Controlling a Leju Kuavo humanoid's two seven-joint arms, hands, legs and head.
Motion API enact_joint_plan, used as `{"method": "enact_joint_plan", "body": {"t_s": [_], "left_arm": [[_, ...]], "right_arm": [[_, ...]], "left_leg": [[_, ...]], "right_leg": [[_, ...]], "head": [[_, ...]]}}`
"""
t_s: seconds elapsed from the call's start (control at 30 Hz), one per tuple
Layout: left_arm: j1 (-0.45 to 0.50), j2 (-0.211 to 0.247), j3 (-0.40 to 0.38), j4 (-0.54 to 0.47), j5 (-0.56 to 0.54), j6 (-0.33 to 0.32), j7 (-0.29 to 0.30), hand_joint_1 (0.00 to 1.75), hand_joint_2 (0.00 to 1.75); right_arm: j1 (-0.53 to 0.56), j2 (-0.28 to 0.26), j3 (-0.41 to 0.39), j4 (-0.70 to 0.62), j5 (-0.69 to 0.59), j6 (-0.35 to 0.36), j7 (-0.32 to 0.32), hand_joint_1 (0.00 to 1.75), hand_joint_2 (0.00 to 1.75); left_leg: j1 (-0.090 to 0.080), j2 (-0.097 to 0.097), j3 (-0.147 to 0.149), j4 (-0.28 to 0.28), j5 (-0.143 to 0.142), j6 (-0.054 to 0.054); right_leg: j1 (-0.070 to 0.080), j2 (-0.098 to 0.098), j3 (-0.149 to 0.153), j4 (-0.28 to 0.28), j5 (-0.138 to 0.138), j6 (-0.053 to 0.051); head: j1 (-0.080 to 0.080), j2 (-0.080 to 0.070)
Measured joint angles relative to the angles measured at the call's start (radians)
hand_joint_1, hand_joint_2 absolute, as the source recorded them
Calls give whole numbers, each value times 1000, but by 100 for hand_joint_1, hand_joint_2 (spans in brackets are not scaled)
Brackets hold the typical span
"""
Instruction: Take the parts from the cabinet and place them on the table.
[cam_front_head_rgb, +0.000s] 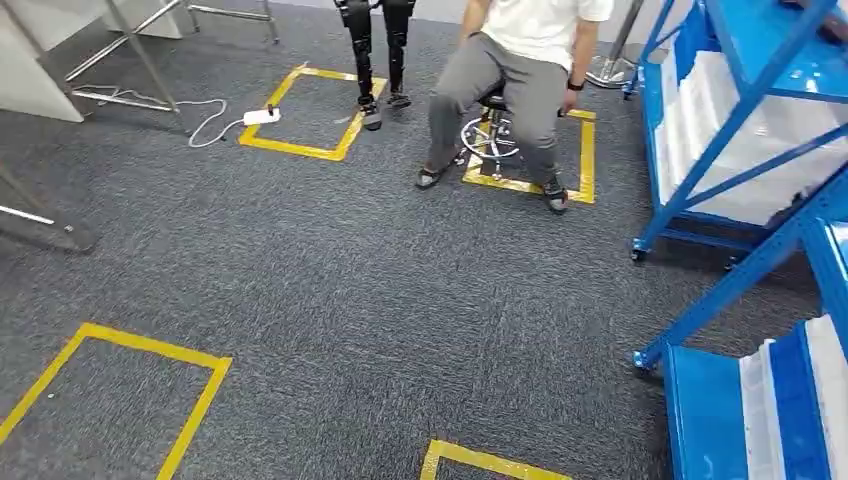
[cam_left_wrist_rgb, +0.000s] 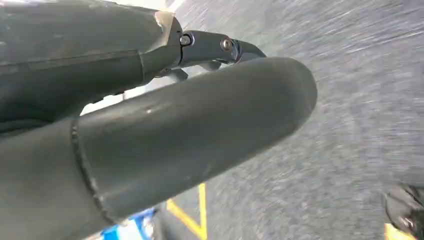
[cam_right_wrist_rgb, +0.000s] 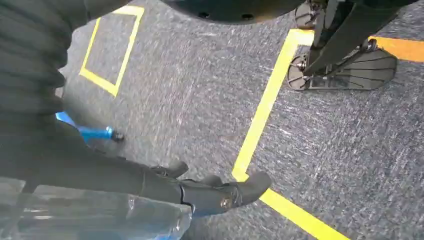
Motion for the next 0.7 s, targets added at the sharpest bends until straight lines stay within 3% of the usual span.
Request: {"method": "enact_joint_plan", "body": {"t_s": [0.03, 0.1, 0.13, 0.17, 0.2, 0.27, 0.3, 0.33, 0.37, 0.4, 0.43, 0.47, 0.5, 0.53, 0.6, 0.63, 0.67, 0.7], "left_arm": [[0, -1, 1, 0, 21, 29, -43, 0, 0], [-4, -6, 25, 0, 94, 99, -150, 0, 0], [-7, -14, 41, 0, 126, 108, -185, 0, 0], [-10, -14, 56, 0, 148, 107, -206, 0, 0], [-10, -16, 72, 0, 163, 106, -214, 0, 0], [-10, -20, 96, 0, 171, 107, -214, 0, 0], [-10, -24, 106, 0, 172, 106, -212, 0, 0], [-10, -27, 112, 0, 172, 102, -209, 0, 0], [-10, -30, 116, 0, 166, 85, -204, 0, 0], [-11, -32, 117, 0, 157, 76, -201, 0, 0], [-11, -35, 118, 0, 150, 69, -199, 0, 0], [-13, -35, 118, 0, 148, 65, -199, 0, 0], [-12, -35, 120, 0, 147, 65, -198, 0, 0], [-12, -35, 121, 0, 146, 64, -198, 0, 0], [-20, -40, 121, 0, 145, 64, -198, 0, 0], [-22, -42, 121, 0, 143, 64, -197, 0, 0], [-23, -42, 121, 0, 140, 64, -196, 0, 0], [-23, -42, 121, 0, 137, 64, -195, 0, 0]], "right_arm": [[0, 3, 0, 0, -6, -1, -4, 0, 175], [6, 8, 0, 0, -13, -7, -7, 0, 175], [5, 7, 0, 0, -14, -10, -12, 0, 175], [5, 7, 0, -1, -15, -11, -18, 0, 175], [1, 6, 2, -1, -15, -12, -24, 0, 175], [-5, 6, 3, -2, -19, -18, -29, 0, 175], [-5, 5, 3, -2, -19, -19, -31, 0, 175], [-3, 5, 4, -2, -19, -19, -32, 0, 175], [0, 3, 4, -2, -18, -19, -32, 0, 175], [2, 1, 5, -2, -18, -19, -32, 0, 175], [1, -1, 5, -2, -18, -19, -32, 0, 175], [-1, -2, 6, -3, -18, -19, -32, 0, 175], [-4, -2, 7, -3, -17, -18, -33, 0, 175], [-6, -1, 8, -3, -17, -18, -34, 0, 175], [-3, -1, 11, -3, -17, -18, -34, 0, 175], [-4, -2, 13, -3, -18, -18, -34, 0, 175], [-2, 0, 13, -3, -18, -18, -34, 0, 175], [-2, 1, 13, -3, -18, -18, -33, 0, 175]], "left_leg": [[-6, 16, -2, 5, 0, 0], [-13, 39, 1, -1, 5, 12], [-4, 54, 7, -21, 16, 22], [-8, 67, 13, -28, 19, 25], [-9, 85, 14, -29, 20, 31], [-12, 124, 12, -29, 18, 32], [-12, 142, 10, -28, 18, 31], [-12, 156, 9, -28, 18, 31], [-12, 169, 9, -27, 17, 30], [-11, 180, 9, -27, 16, 27], [-9, 193, 10, -23, 13, 20], [-11, 202, 11, -17, 8, 12], [-16, 212, 9, -14, 2, 2], [-15, 215, 13, -10, 0, -5], [-12, 231, 20, -12, 1, -9], [-5, 235, 21, -11, -5, -18], [1, 202, 18, 5, -22, -24], [1, 154, -4, 58, -62, -23]], "right_leg": [[-7, 12, -11, -3, 5, 9], [-9, 39, -26, -11, 14, 25], [-6, 14, -26, 3, 10, 25], [-6, -47, -41, 28, -6, 24], [-6, -80, -73, 87, -43, 21], [-12, -94, -148, 236, -111, 21], [-14, -95, -171, 290, -126, 28], [-17, -97, -166, 290, -121, 38], [-22, -101, -138, 246, -103, 50], [-26, -109, -88, 166, -75, 63], [-32, -131, -18, 49, -41, 76], [-31, -173, 11, -6, -33, 72], [-19, -177, 13, 1, -25, 68], [-18, -163, 10, 1, -22, 50], [-12, -147, -1, 3, -23, 37], [-19, -135, 11, 1, -21, 25], [-24, -126, 11, -1, -19, 19], [-22, -119, 10, -1, -17, 13]], "head": [[-3, 0], [-3, 0], [-1, 0], [0, 0], [4, 0], [3, 0], [4, 0], [3, 0], [4, 0], [4, 0], [3, 0], [5, 0], [5, 0], [2, 0], [3, 0], [3, 0], [3, 0], [-1, 0]]}}
